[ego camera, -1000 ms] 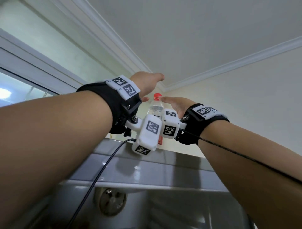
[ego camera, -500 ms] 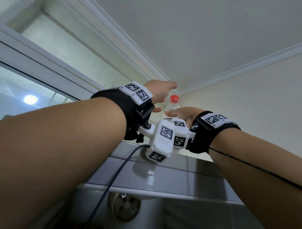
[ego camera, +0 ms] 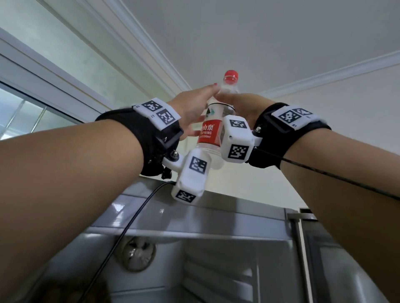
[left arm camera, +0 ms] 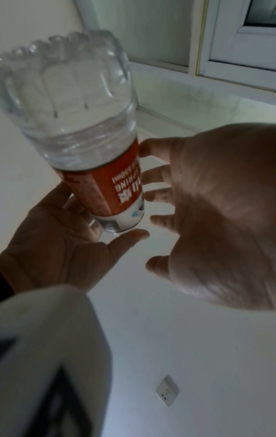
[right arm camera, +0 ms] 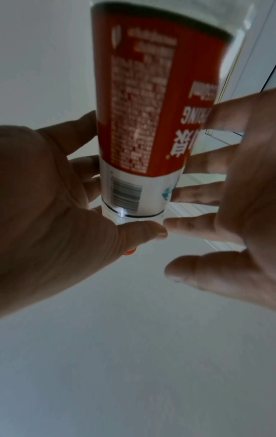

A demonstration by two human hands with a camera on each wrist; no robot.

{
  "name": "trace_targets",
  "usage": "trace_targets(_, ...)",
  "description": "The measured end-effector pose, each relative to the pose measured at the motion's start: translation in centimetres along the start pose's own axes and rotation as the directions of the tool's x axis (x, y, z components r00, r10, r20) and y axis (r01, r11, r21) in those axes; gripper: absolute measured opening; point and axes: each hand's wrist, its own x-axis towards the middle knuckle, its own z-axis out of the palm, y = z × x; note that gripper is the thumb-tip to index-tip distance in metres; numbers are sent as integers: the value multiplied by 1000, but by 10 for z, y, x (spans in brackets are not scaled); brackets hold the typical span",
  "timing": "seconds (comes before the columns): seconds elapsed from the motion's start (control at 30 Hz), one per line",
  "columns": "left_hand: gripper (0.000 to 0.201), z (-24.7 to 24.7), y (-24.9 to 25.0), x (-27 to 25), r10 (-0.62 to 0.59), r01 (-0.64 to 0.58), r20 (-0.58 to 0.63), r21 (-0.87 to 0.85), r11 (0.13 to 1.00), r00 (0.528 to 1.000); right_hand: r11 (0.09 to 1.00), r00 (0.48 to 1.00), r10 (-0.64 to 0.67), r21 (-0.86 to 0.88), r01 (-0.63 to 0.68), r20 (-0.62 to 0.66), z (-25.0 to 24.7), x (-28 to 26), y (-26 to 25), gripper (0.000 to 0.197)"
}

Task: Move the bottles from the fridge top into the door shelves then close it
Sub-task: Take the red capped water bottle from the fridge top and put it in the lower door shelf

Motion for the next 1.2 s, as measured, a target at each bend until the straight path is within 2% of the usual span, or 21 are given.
trace_targets(0.07,38,2,4,-7,23,-23,16,-28,999,1000,999,999,42,29,-41,-27,0,-10,-6,58)
trace_targets(0.1,33,2,5,-11,25,-24,26,-38,999,999,999,999,35,24,-34,-24,1,-16,-9,51)
trace_targets(0.17,35,0,7,-18,14,-11,47,-63,998,999,999,999,46,-11,-46,-22,5,-32,-12,39)
trace_targets(0.27,41,-1,6,-26,-16,23,90,-70,997,996,986,987,163,38,-163,-9,6,-53,-9,71)
trace_targets(0.33,37,0,4,-31,-34,41,109,-58,997,993,979,980,197,53,-197,-4,8,-67,-5,76)
trace_targets(0.4,32,2,1,-36,-54,61,118,-56,997,992,971,973,230,66,-229,-19,8,-81,0,73)
trace_targets(0.53,48,10,-3,-50,-93,102,125,-67,993,988,963,960,269,23,-268,-72,7,-113,-2,60)
trace_targets(0.67,35,17,0,-71,-133,141,167,-33,989,977,953,947,286,-61,-298,-148,4,-151,-11,57)
trace_targets(0.77,38,27,-3,-88,-196,196,214,24,980,957,943,945,285,-130,-306,-162,5,-177,-8,47)
trace_targets(0.87,29,41,-8,-109,-270,266,257,49,963,928,927,944,294,-198,-320,-149,3,-198,2,41)
trace_targets(0.97,28,56,-13,-127,-333,317,300,102,943,894,925,939,310,-180,-334,-150,-5,-220,14,39)
trace_targets(1.03,35,68,-16,-138,-387,355,330,155,922,861,929,935,323,-141,-342,-144,-14,-237,23,38)
trace_targets(1.1,53,83,-20,-150,-431,371,337,227,900,837,918,928,353,-147,-368,-117,-24,-254,33,43)
trace_targets(1.2,75,104,-22,-175,-458,353,325,333,874,827,910,920,371,-149,-387,-128,-38,-285,44,45)
